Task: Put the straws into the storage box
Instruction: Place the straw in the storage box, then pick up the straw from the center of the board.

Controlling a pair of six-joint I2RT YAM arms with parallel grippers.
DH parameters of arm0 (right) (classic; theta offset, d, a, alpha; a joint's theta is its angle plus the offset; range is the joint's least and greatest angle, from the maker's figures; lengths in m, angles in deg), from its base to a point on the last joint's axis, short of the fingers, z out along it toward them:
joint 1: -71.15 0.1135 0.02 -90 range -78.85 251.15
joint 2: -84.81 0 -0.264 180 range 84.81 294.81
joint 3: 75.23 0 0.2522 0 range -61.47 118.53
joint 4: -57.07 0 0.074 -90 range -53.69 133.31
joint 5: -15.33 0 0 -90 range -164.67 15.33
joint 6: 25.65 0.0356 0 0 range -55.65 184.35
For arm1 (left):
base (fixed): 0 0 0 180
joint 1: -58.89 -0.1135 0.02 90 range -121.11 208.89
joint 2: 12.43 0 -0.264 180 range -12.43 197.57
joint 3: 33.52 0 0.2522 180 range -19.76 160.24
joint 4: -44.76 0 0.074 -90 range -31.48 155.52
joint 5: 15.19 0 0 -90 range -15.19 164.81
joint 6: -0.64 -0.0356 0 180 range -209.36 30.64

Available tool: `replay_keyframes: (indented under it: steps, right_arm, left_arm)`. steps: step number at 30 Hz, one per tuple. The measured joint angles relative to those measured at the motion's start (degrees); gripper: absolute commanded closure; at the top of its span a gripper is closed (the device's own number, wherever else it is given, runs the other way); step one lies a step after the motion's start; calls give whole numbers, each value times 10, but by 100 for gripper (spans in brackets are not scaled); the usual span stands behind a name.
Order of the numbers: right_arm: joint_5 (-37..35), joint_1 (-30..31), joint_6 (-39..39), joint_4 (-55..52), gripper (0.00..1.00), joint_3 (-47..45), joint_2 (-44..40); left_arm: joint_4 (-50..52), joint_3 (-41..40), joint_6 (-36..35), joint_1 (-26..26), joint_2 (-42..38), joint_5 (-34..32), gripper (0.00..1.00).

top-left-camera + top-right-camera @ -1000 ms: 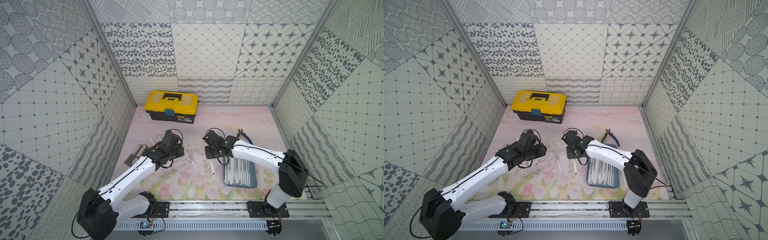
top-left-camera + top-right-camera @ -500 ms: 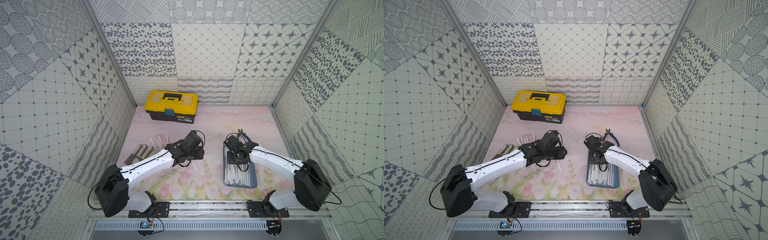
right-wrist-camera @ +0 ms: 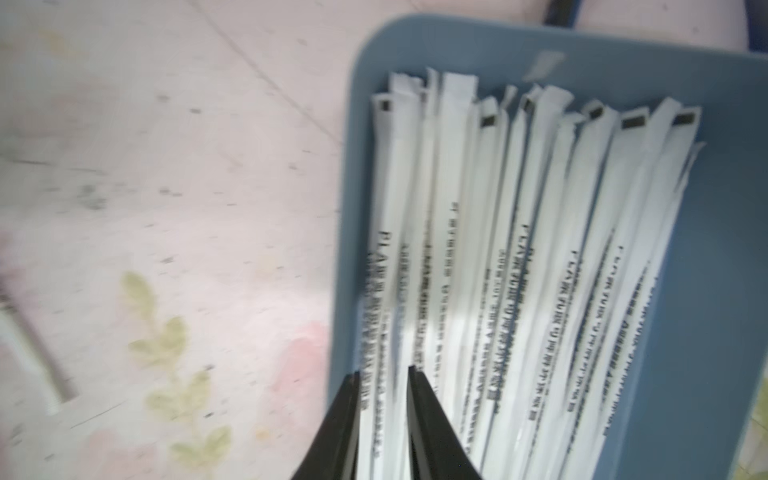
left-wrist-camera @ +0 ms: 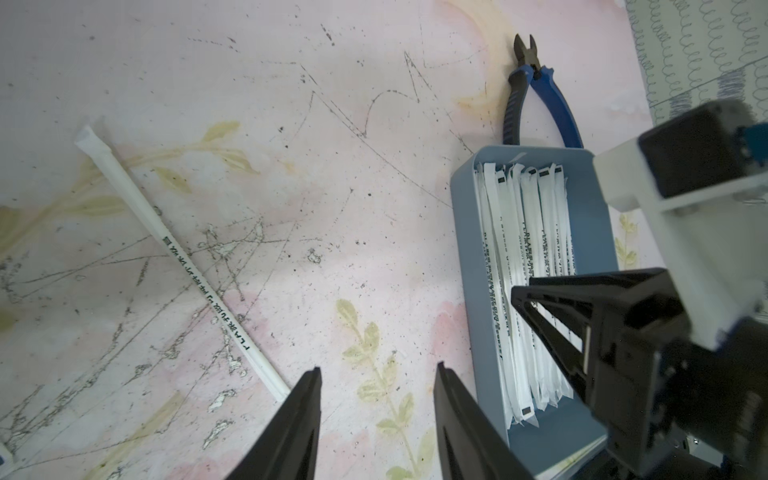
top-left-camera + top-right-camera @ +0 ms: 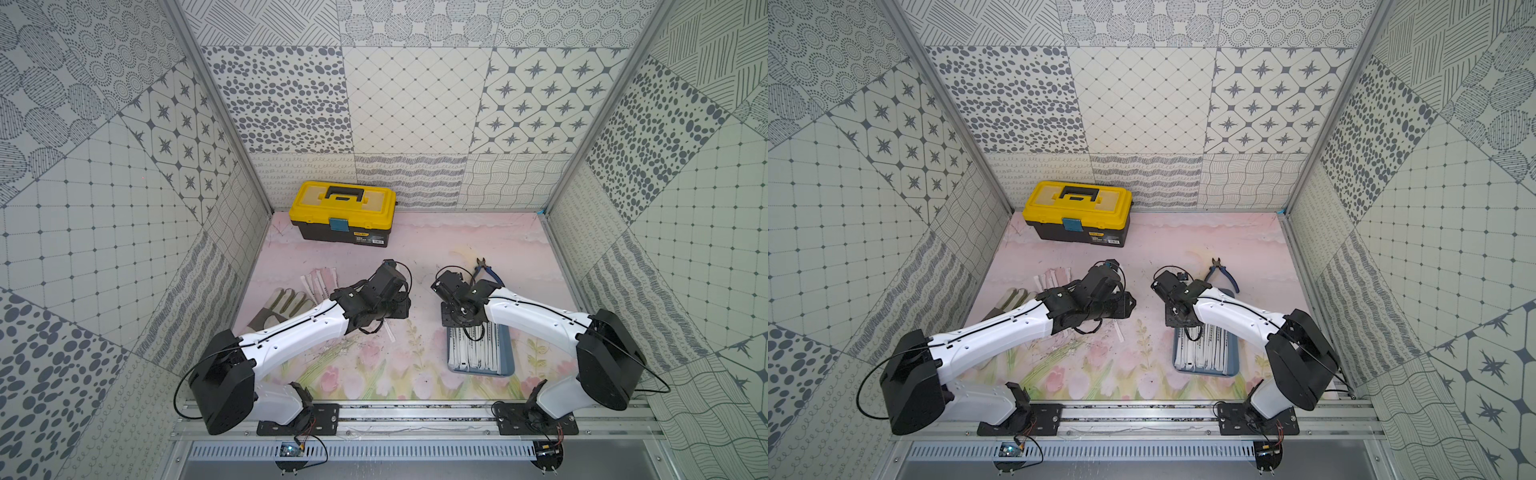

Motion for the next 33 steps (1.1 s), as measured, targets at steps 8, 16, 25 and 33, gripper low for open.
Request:
replay_keyframes:
  steps: [8, 16, 25, 33]
  right_arm:
    - [16, 65, -6, 52, 60, 172, 166]
    - [45, 75, -64, 41, 61, 349, 335]
    - [52, 91, -81, 7, 71, 441, 424]
    - [46, 90, -83, -11, 91, 459, 442]
  left_arm:
    - [64, -66, 21, -120, -62, -60, 50]
    - [123, -117, 22, -202, -127, -96, 49]
    - [137, -130, 22, -216, -139, -96, 50]
    - [137, -128, 22, -217, -143, -90, 51]
